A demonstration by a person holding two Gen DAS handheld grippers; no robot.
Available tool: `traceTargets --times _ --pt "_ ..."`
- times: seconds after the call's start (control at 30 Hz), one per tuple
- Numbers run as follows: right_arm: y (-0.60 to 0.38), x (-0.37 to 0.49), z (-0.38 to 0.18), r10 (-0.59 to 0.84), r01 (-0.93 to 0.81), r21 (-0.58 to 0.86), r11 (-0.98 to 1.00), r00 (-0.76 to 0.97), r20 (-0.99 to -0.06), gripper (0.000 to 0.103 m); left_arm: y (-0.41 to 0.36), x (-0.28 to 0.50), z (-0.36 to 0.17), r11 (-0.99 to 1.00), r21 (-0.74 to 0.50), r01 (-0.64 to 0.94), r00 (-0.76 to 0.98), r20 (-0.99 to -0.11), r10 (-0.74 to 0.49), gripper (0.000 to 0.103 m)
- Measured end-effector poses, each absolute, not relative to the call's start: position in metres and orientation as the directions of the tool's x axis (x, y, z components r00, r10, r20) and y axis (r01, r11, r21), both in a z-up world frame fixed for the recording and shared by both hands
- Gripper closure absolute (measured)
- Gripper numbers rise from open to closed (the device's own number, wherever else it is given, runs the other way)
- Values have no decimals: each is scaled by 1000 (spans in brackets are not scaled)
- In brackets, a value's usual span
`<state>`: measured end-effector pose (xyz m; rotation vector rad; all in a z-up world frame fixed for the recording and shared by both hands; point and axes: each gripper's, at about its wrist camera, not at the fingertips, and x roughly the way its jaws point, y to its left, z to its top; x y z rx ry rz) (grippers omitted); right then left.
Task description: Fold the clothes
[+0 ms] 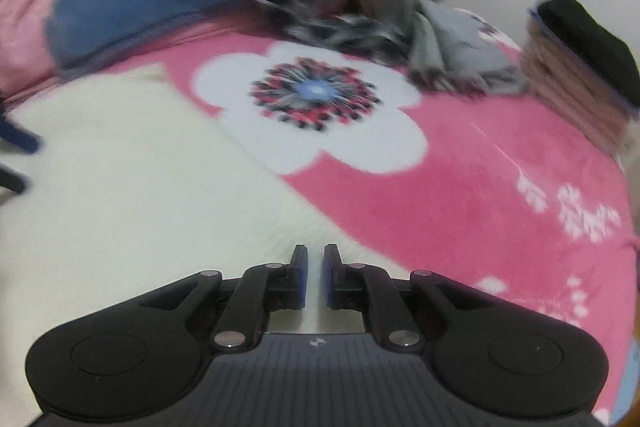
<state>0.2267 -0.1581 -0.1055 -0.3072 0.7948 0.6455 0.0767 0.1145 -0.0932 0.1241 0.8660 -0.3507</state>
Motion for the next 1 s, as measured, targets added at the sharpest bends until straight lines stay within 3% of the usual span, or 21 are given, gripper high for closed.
traceTargets --times 0.1,0.23,0.33,0.5,0.63,0.77,0.83,0.93,1.0 --pt "-188 245 -89 370 -445 90 891 597 -712 93 121 81 -80 940 -52 337 622 -737 -264 61" --pt "-230 234 -77 513 -383 348 856 532 -674 92 130 97 -69 948 -88 306 652 -706 -276 61" --pt "-250 224 -91 554 -319 452 833 502 -665 91 139 125 -82 958 -142 249 666 -693 -276 61" --pt "-301 225 -117 495 -90 549 831 570 -656 95 161 161 -107 960 -251 125 672 -690 -268 67" --pt "-326 214 -104 441 -34 537 843 616 -653 91 178 161 -103 932 -356 63 681 -668 -301 65" --pt "-325 211 -103 593 -101 676 730 585 -553 89 185 166 -100 908 -417 27 666 -670 -328 62" --pt "-326 216 -117 603 -58 698 714 559 -570 83 189 170 -101 897 -443 15 659 -670 -342 62" --pt "-337 220 -134 595 38 728 685 547 -589 99 204 170 -99 853 -520 -45 645 -667 -372 62" --pt "-355 205 -127 554 103 739 666 595 -583 92 213 159 -83 848 -527 -59 669 -651 -358 61"
